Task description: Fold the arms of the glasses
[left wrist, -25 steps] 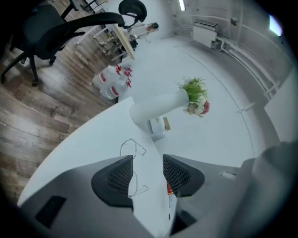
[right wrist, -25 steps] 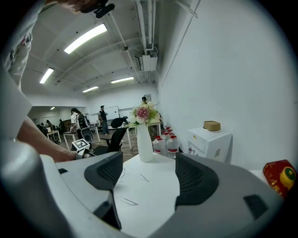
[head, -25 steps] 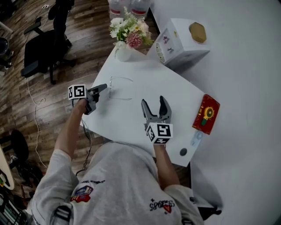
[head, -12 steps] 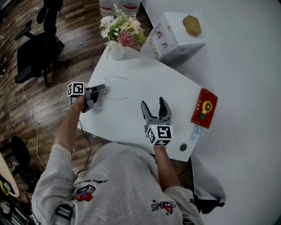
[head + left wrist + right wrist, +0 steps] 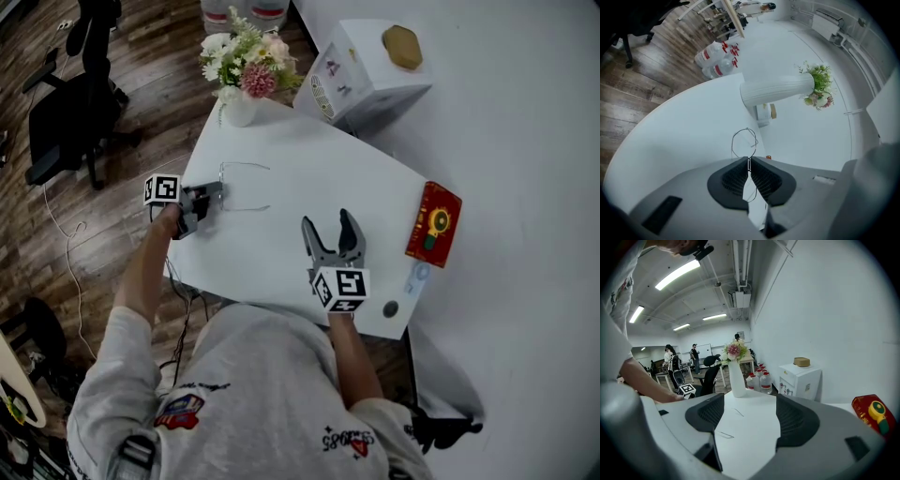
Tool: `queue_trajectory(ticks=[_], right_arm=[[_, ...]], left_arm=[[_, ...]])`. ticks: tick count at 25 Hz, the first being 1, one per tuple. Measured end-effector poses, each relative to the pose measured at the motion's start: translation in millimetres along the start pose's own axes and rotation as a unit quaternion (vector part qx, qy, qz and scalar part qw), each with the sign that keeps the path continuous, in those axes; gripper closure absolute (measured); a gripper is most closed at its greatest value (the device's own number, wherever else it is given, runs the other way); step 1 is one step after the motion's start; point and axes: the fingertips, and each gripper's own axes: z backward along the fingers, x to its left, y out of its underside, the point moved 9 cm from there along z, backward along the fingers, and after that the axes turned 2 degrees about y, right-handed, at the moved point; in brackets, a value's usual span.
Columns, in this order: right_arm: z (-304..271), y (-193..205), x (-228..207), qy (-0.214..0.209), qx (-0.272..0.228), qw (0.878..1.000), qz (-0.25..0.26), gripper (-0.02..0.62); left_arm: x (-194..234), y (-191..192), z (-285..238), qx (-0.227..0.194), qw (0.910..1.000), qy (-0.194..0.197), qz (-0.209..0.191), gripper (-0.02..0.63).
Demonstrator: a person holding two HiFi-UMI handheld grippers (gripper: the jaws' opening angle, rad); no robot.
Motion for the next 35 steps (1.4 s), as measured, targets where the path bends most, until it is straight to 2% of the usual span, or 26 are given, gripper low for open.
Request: queue_trajectory(ticks=[5, 10, 13, 17, 24, 29, 35], right_arm=[[4, 1, 0, 0.0, -0.001, 1.0, -0.002, 0.265], [7, 1, 3, -0.005, -0.004, 1.0, -0.001, 0.27], [9, 2, 4, -0.01, -0.009, 1.0, 0.0, 0.27], [15, 0, 10, -0.017, -0.016, 1.0, -0.001, 0.273], [26, -2, 13, -0.03, -0.03, 0.999, 0.004, 0.275], [40, -6, 8, -0.04, -0.044, 0.998, 0.001, 0.276], [51, -17, -2, -0.092, -0.043, 0.994, -0.031, 0.312]], left_arm=[[-4, -1, 2, -0.001, 0.9989, -0.015, -0.045, 0.597], [-15, 2, 5, -0.01, 0.9981, -0.007, -0.061, 0.598], [-22, 6, 8, -0.019, 0.998, 0.001, -0.059, 0.598], [-39, 20, 11, -0.037, 0.9982, 0.031, -0.036, 0.6], [-73, 42, 18, -0.074, 0.9951, 0.058, -0.031, 0.6], [-99, 68, 25, -0.09, 0.9917, 0.08, -0.045, 0.6], [-128, 108, 35, -0.093, 0.9907, 0.084, -0.053, 0.6]])
